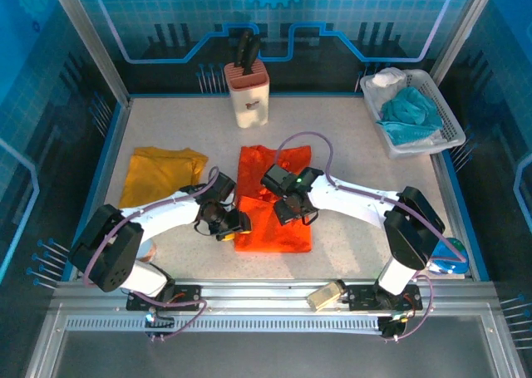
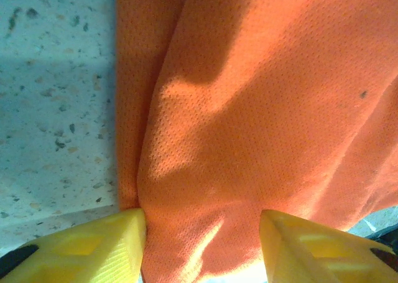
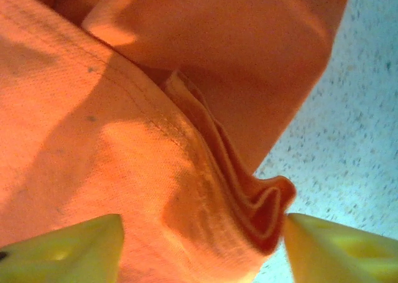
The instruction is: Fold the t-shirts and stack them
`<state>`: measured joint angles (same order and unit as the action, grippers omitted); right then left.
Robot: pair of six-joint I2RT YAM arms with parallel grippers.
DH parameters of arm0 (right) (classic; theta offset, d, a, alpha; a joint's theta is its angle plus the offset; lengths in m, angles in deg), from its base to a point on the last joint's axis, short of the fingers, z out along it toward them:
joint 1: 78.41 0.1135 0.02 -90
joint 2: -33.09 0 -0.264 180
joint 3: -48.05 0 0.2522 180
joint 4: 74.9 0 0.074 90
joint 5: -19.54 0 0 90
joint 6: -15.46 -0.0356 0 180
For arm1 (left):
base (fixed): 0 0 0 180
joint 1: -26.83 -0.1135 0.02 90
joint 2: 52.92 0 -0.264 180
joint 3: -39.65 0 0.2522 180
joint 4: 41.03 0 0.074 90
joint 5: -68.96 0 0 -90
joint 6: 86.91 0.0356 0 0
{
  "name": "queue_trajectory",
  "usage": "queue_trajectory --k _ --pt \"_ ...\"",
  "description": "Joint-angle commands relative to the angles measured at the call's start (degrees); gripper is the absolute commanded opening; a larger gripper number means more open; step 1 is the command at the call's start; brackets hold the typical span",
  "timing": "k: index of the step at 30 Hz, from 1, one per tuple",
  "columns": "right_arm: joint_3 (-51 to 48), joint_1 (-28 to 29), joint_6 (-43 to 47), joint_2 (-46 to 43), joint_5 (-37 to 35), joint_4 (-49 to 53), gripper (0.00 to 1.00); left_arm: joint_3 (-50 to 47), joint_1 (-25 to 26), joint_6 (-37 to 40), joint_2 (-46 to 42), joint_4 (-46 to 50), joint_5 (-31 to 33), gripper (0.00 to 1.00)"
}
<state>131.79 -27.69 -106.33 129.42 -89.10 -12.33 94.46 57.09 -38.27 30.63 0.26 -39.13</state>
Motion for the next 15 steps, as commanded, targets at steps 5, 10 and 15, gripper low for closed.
queue_trajectory --k 5,10,15 --pt "-4.78 -5.11 1.03 -9.11 9.11 -6.42 0.85 -0.25 -0.22 1.37 1.22 -0.15 -1.6 0.52" --pt "-10.91 -13.03 2.9 -12.27 18.29 -9.88 0.88 0.19 -0.24 1.35 2.06 -0.52 -1.86 0.51" --pt "-20.03 -21.74 3.95 -13.97 33.54 -20.09 0.88 0.64 -0.29 1.46 2.66 -0.45 -2.04 0.51"
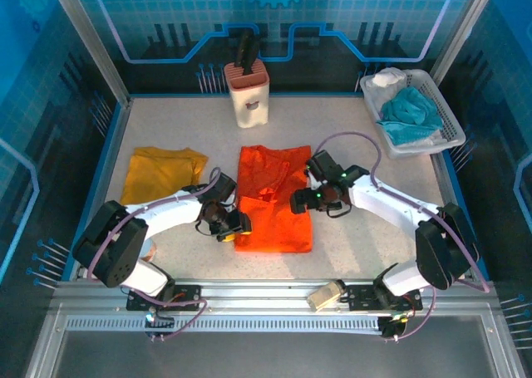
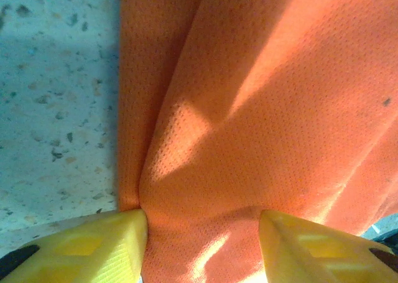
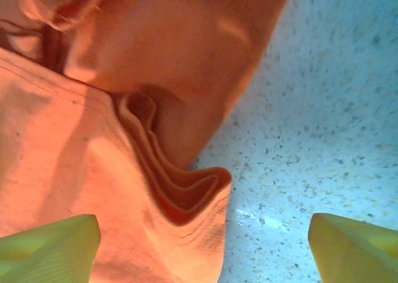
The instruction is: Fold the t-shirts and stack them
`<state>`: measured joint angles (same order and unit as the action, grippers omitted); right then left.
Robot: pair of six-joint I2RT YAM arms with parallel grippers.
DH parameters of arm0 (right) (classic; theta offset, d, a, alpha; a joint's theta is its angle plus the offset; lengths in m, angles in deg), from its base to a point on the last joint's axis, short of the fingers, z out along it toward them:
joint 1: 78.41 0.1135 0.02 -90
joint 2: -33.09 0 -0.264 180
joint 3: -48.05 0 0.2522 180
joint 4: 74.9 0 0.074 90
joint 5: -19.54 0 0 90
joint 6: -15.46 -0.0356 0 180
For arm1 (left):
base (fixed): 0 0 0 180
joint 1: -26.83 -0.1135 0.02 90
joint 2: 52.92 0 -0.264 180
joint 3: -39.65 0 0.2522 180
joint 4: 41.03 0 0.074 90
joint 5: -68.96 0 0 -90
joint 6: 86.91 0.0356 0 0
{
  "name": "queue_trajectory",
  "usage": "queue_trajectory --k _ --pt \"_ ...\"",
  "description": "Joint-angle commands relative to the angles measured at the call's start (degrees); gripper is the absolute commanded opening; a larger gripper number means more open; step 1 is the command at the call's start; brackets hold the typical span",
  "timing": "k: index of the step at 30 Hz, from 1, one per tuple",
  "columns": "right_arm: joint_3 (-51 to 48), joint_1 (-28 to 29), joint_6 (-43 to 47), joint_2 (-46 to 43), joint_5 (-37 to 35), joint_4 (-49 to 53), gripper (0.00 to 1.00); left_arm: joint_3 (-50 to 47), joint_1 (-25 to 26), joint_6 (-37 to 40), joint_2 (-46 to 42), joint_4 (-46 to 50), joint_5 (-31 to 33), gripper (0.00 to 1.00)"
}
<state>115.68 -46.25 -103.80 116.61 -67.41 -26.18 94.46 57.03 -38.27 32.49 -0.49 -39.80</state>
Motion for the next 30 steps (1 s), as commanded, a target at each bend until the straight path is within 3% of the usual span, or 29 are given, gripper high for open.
queue_trajectory --k 1,5,12,17,24,30 --pt "-6.33 -4.95 1.31 -1.26 15.12 -8.89 0.88 0.69 -0.18 1.46 0.75 0.28 -1.28 0.51" --pt "-9.8 -7.37 1.31 0.25 22.55 -15.04 0.9 0.67 -0.2 1.46 0.92 0.28 -1.37 0.51" --pt "-11.88 -7.22 -0.38 0.27 27.97 -21.42 0.87 0.21 -0.18 1.29 0.63 0.2 -1.19 0.51" --pt "-11.55 -6.86 -0.28 -1.46 27.13 -20.68 0.81 -0.1 -0.09 1.11 0.44 -0.04 -1.18 0.51" --pt "-9.3 -4.5 1.08 -5.07 21.16 -14.86 0.61 -0.28 -0.08 0.8 0.53 -0.5 -1.27 0.51" --pt "-7.96 -1.55 1.73 -5.48 17.43 -11.79 0.54 -0.2 0.04 0.75 1.21 -1.28 -1.54 0.51"
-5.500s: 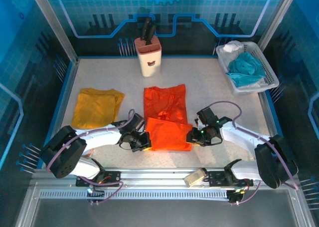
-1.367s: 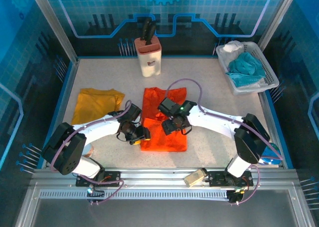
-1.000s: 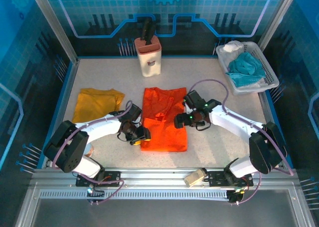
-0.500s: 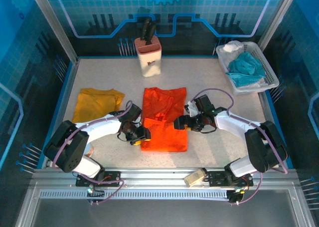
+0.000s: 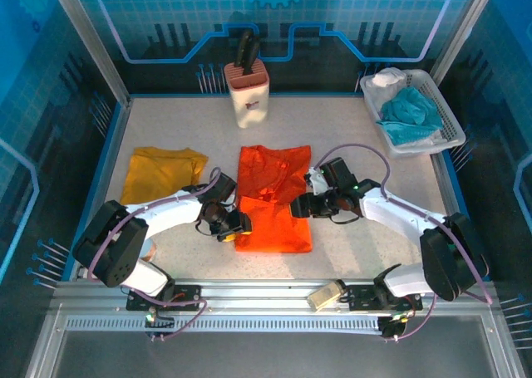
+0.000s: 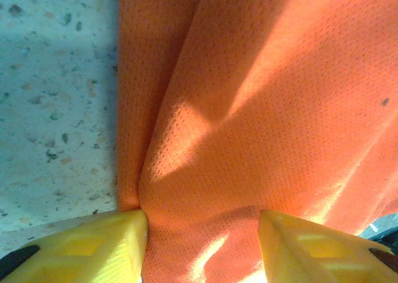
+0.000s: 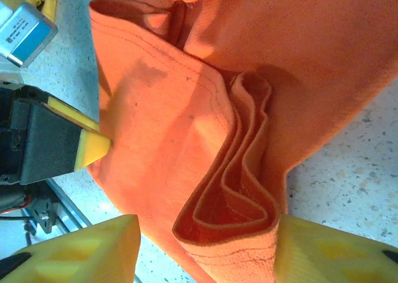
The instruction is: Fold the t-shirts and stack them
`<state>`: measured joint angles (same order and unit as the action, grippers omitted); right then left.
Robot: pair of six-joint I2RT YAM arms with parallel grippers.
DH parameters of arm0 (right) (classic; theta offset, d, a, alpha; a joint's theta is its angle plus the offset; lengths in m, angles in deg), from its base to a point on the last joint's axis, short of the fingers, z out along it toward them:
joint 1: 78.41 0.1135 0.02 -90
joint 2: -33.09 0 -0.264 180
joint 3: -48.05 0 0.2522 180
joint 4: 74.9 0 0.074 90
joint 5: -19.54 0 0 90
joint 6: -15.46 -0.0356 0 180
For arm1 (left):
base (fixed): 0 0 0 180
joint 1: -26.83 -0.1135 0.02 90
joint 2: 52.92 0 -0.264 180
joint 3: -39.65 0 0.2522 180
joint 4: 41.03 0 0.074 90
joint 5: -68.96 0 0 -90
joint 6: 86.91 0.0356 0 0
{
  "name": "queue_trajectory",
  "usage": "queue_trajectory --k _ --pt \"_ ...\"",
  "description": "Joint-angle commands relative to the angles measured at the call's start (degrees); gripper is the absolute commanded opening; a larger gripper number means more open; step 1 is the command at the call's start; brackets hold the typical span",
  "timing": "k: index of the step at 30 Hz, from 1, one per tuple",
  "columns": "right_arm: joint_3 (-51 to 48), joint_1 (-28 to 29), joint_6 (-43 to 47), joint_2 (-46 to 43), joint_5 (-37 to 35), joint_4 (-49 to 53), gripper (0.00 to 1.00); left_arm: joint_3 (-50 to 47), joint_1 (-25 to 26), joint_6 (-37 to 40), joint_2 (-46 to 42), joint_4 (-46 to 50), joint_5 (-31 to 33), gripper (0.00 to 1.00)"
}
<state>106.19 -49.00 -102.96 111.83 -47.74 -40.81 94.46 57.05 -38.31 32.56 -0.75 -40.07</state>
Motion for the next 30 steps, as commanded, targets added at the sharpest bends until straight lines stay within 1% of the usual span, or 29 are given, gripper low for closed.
queue_trajectory --k 1,2,5,7,11,14,16,17,20,22,26,28,30 --pt "1.69 1.55 0.68 -0.29 -2.6 3.07 0.49 -0.26 0.12 0.72 1.19 -0.97 -1.34 0.51" --pt "1.76 2.06 0.52 -0.16 -3.19 3.19 0.46 -0.17 0.19 0.78 1.32 -1.0 -1.36 0.51" --pt "2.72 3.94 0.48 0.14 -6.63 4.74 0.45 -0.28 0.28 0.72 1.12 -1.03 -1.28 0.51" --pt "4.15 5.55 0.7 0.92 -12.39 7.44 0.45 -0.53 0.28 0.72 0.96 -1.03 -1.23 0.51" --pt "6.94 8.35 1.69 3.13 -20.66 10.79 0.43 -0.56 0.28 0.71 1.14 -1.3 -1.28 0.51" --pt "9.14 9.75 1.16 4.72 -24.99 12.64 0.34 -0.48 0.28 0.64 0.94 -1.21 -1.23 0.51" --pt "10.0 10.26 0.98 5.53 -26.7 13.0 0.26 -0.54 0.26 0.46 0.78 -1.34 -1.19 0.51" --pt "10.33 10.21 0.89 5.93 -26.63 12.91 0.23 -0.54 0.31 0.47 0.84 -1.34 -1.28 0.51" --pt "11.68 10.14 1.15 7.23 -25.44 12.36 0.01 -0.63 0.25 0.64 0.84 -0.93 -1.11 0.51" --pt "12.89 10.1 2.18 7.57 -22.35 11.63 0.0 -0.63 0.24 0.93 0.45 -0.07 -0.65 0.51" --pt "12.77 10.14 5.14 6.12 -13.2 7.13 0.0 -0.96 0.26 0.94 -1.92 1.33 1.13 0.51" --pt "12.49 10.12 6.09 5.13 -11.11 4.96 0.0 -1.0 0.04 0.8 -3.46 1.52 1.87 0.51" --pt "12.6 9.87 6.71 4.8 -11.22 4.45 0.0 -0.56 -0.44 1.29 -4.48 2.37 2.45 0.51"
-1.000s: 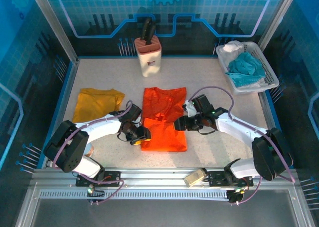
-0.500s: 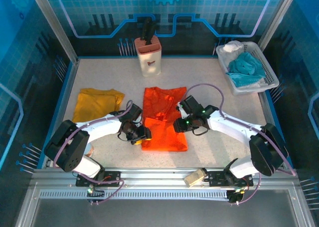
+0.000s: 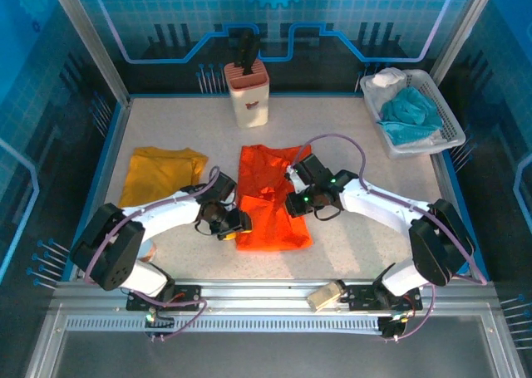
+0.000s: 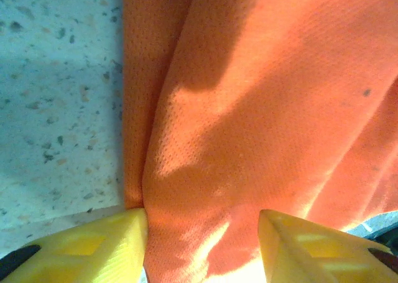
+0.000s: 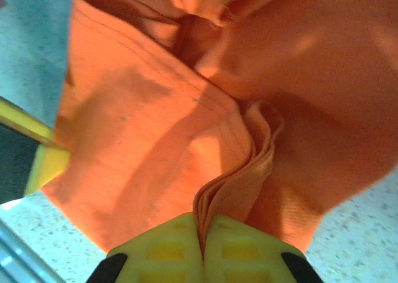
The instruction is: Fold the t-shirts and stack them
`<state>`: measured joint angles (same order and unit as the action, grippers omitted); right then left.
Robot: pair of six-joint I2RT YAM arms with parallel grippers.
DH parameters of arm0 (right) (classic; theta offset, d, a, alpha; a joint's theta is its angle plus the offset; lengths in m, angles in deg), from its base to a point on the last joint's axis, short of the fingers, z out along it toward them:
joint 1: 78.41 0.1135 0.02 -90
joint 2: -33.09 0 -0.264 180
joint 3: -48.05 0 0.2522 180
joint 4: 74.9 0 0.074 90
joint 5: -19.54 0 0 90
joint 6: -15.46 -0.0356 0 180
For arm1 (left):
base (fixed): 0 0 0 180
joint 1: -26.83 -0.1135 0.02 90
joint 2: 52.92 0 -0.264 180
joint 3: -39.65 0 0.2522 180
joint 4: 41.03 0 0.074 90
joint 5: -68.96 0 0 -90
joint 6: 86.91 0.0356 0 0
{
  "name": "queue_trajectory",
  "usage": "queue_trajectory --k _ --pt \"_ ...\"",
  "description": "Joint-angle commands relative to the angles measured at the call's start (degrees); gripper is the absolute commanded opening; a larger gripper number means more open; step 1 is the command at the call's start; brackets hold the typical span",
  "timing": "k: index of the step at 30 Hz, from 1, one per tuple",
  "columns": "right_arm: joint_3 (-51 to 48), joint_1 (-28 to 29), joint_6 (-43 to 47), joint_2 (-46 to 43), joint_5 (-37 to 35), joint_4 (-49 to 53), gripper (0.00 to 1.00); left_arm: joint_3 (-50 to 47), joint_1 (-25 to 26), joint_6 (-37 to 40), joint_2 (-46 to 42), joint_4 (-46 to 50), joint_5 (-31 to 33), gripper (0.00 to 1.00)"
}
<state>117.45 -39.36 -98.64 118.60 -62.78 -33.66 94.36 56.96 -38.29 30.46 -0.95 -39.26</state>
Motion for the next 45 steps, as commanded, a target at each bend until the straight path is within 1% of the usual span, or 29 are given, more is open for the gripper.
queue_trajectory --k 1,4,7,12,17,20,27,32,35,42,45 --pt "1.49 -0.12 2.62 -1.77 3.82 -2.96 0.0 -0.02 -0.75 1.68 -2.87 3.28 2.0 0.51" --pt "0.96 -1.53 3.19 -0.9 5.35 -4.37 0.0 1.0 -2.43 3.17 -4.48 4.59 3.29 0.52" --pt "-0.07 -2.69 2.96 -0.36 6.62 -6.4 0.0 2.86 -5.85 5.38 -5.33 4.87 3.92 0.53" --pt "-0.65 -3.88 2.22 0.24 8.29 -8.31 0.0 8.25 -8.89 12.26 -2.9 3.29 5.57 0.55" --pt "-0.58 -4.71 1.91 0.88 9.26 -8.43 0.0 14.05 -9.09 18.94 3.62 -0.56 3.31 0.53" --pt "-0.84 -5.1 1.62 0.97 9.15 -8.28 0.0 17.09 -8.98 21.58 7.95 -0.88 2.41 0.52" --pt "-1.51 -5.99 0.68 1.3 9.46 -8.52 0.0 20.22 -8.91 26.25 13.89 0.01 3.58 0.49" --pt "-2.02 -6.65 -0.39 2.01 9.73 -9.55 0.0 20.9 -8.6 26.86 16.21 -0.68 1.75 0.41" --pt "-2.16 -6.98 -1.07 2.53 9.71 -10.05 0.0 21.15 -8.4 26.81 17.07 -0.71 1.32 0.32" --pt "-3.13 -8.83 -2.89 3.17 8.98 -10.0 0.0 20.13 -8.49 26.36 15.86 0.09 3.17 0.0" --pt "-4.47 -10.23 -4.4 3.33 8.88 -10.06 0.0 18.56 -8.7 26.14 13.91 -0.45 4.9 0.0"
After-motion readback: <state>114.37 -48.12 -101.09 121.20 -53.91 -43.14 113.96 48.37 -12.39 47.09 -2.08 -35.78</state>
